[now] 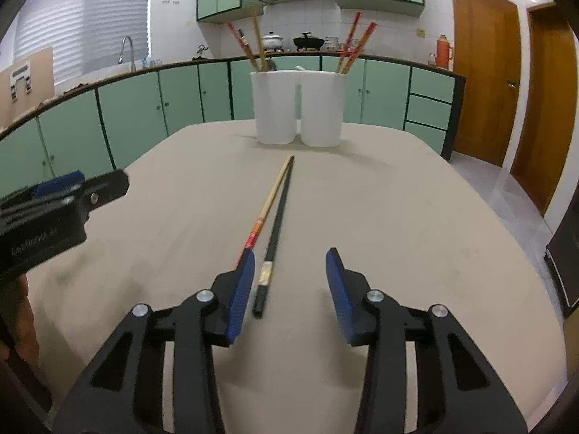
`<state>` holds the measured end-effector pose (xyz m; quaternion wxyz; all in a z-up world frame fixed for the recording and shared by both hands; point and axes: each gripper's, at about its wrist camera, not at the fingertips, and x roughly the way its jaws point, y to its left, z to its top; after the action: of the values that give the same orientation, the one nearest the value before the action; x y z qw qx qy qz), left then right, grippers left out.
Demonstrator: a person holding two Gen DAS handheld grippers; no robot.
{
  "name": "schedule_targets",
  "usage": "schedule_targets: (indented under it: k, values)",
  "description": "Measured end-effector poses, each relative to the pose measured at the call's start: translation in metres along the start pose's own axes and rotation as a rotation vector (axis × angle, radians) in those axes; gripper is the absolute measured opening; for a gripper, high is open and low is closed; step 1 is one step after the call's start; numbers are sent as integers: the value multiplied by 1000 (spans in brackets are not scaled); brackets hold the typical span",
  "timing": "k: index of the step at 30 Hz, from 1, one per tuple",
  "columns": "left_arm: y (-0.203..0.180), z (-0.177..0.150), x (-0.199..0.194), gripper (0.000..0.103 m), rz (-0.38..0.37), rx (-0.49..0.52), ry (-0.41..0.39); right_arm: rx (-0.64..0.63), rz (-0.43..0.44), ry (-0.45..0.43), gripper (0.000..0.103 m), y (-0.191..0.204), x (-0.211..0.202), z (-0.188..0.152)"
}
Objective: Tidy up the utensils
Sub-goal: 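Close the right tool on the black chopstick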
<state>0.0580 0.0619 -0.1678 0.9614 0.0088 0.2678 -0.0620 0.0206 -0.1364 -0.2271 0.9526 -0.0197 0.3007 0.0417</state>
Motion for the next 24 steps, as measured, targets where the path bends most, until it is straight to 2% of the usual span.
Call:
schedule_targets:
  k: [8,10,14,24]
  values:
    - [6,-3,1,71,-5,-26,-5,-21,-18,39,23,9,8,-4]
    - [7,-3,1,71,-4,-30,-5,-32,-11,54,16,11,11,-6]
    - [7,-3,2,71,0,-32,-3,-45,-2,61,8,12,11,-8]
    - [-6,-6,4,71,-16,-19,20,18,2,67,6,-6,10,-6]
